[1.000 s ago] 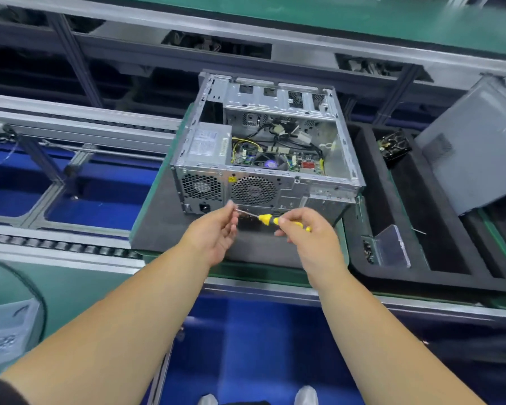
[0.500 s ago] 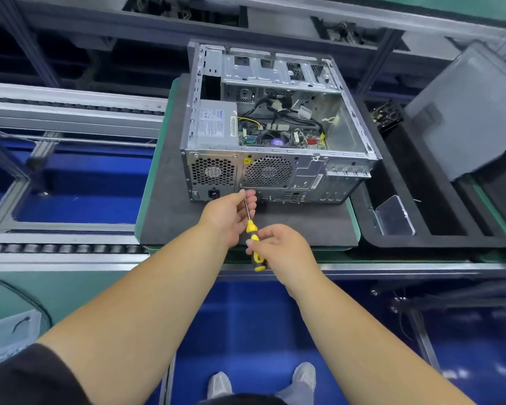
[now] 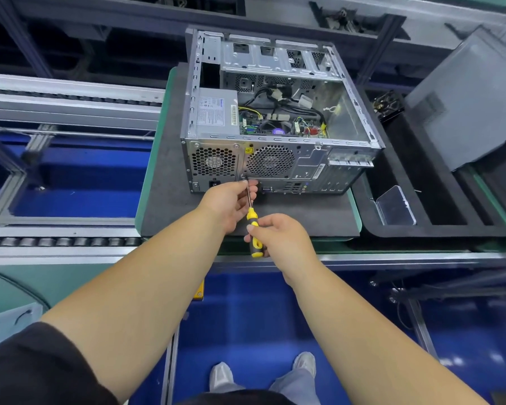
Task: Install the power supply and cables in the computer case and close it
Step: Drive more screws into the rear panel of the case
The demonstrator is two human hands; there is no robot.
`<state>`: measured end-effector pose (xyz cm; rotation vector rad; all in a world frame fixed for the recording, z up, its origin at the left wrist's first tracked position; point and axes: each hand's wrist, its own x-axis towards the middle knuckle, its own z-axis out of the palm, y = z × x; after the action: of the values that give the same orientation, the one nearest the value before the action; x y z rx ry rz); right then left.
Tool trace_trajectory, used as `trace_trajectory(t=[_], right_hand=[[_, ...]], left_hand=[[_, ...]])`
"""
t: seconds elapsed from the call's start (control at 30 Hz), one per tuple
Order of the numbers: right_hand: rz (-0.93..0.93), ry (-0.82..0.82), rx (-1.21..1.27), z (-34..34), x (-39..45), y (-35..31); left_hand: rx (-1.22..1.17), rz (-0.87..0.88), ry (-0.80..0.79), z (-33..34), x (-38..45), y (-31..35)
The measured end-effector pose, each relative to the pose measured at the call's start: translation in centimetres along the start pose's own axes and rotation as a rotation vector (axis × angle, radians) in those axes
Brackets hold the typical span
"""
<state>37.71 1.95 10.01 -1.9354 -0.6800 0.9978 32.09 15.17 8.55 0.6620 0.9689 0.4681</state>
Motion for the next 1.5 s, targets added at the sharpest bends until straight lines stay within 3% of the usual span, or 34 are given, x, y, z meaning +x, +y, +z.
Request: trace_trajectory(t=[0.5,0.67,0.83,0.97,1.2,1.5], right_hand=[[0.015,-0.020,0.082,0.1,-0.3,-0.7],[0.195,-0.074,0.263,0.4,-0.2,-1.3],[0.502,-0.128,0.455,1.0,0.6,-2.6],[0.487,-0.086,0.675,1.1,0.2,-1.8],[0.557,-0.017,0.686,1.3,0.3,-2.2],[0.593,-0.042,0.832,1.7,0.1,-2.8]], left_hand=[[0.040,0.025,0.002,-0.1,0.6,0.2],[0.033,-0.001,0.022,-0.2,0.7,0.4],[0.002,-0.011,0.055,-0.4,1.2,0.4],[-0.022,-0.012,0.076,-0.6,1.4,0.2],[0.000,0.000,0.118,-0.6,1.4,0.4],[-0.010,-0.047,0.003,-0.3,0.7,0.5]])
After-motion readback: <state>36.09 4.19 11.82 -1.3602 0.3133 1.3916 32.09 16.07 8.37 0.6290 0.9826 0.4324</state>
